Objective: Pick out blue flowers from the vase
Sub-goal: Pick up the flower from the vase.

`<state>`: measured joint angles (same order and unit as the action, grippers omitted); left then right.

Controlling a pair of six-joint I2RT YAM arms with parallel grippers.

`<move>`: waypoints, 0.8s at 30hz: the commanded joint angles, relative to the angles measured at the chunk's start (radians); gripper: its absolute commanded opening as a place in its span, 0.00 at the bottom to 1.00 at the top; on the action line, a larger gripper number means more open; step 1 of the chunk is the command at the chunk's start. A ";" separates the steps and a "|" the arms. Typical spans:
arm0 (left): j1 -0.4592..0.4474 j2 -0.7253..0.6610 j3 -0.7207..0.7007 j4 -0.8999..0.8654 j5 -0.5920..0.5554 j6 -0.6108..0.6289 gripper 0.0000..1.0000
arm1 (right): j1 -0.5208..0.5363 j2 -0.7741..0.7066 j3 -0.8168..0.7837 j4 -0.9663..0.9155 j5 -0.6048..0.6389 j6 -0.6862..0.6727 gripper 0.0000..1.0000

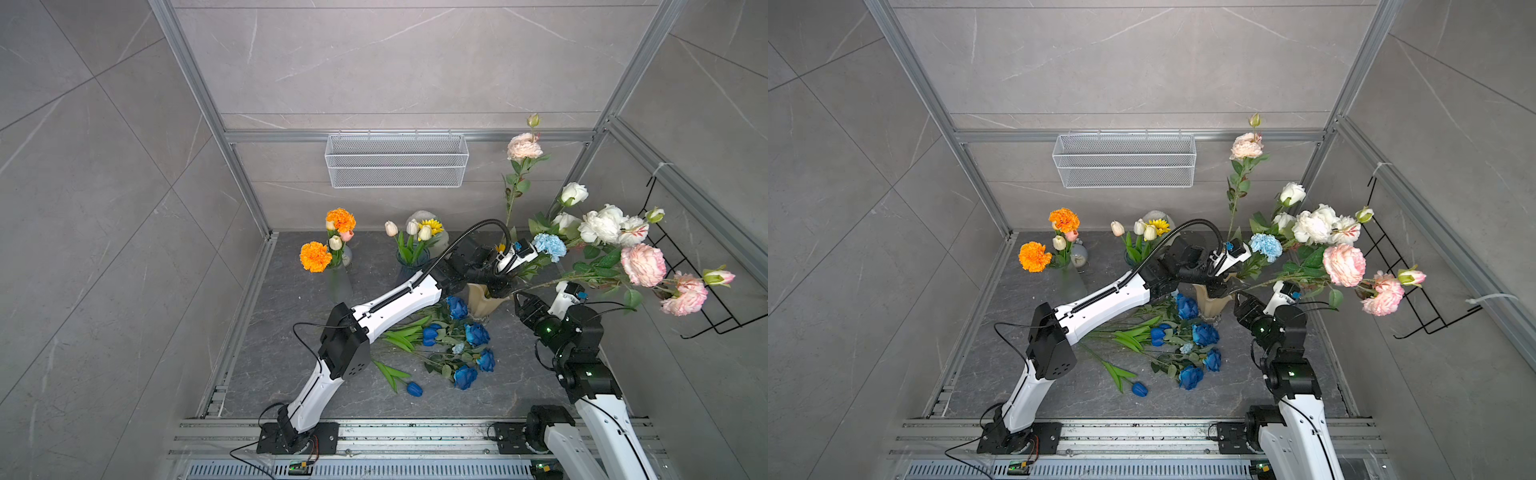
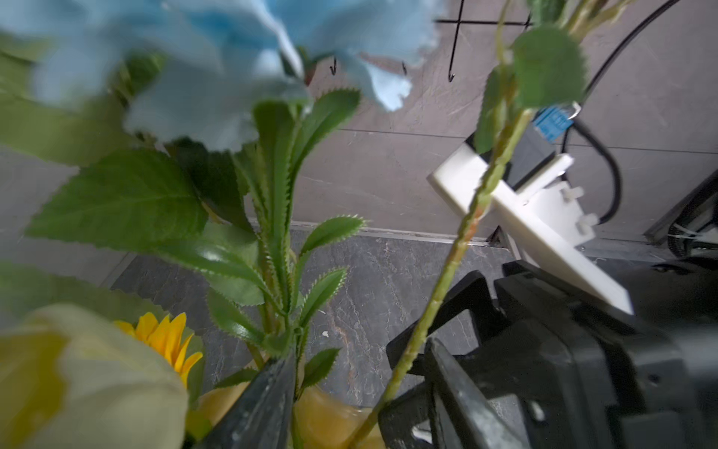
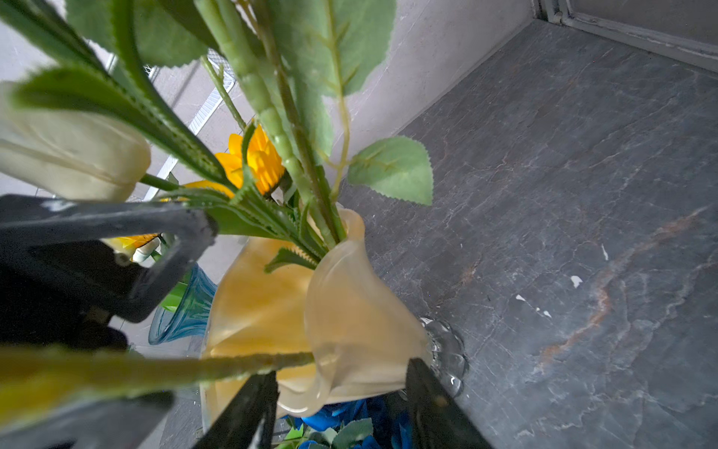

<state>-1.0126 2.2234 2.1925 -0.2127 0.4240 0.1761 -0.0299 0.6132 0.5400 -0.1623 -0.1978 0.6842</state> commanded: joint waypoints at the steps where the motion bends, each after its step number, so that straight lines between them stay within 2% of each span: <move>1: -0.016 0.003 0.042 0.062 -0.073 0.017 0.56 | 0.002 -0.001 -0.018 0.007 0.006 -0.018 0.55; 9: -0.027 0.023 0.041 0.127 -0.183 0.032 0.55 | 0.002 0.013 -0.029 0.033 -0.017 -0.011 0.55; 15: -0.032 0.041 0.042 0.183 -0.233 0.042 0.38 | 0.003 0.027 -0.027 0.050 -0.029 -0.008 0.55; 21: -0.035 0.067 0.076 0.204 -0.229 0.041 0.35 | 0.003 0.028 -0.026 0.055 -0.031 -0.010 0.55; 24: -0.038 0.083 0.101 0.204 -0.234 0.042 0.28 | 0.003 0.028 -0.026 0.058 -0.034 -0.008 0.55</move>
<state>-1.0451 2.3001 2.2318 -0.0662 0.2066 0.2058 -0.0299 0.6407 0.5213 -0.1303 -0.2188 0.6842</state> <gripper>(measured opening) 0.297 0.546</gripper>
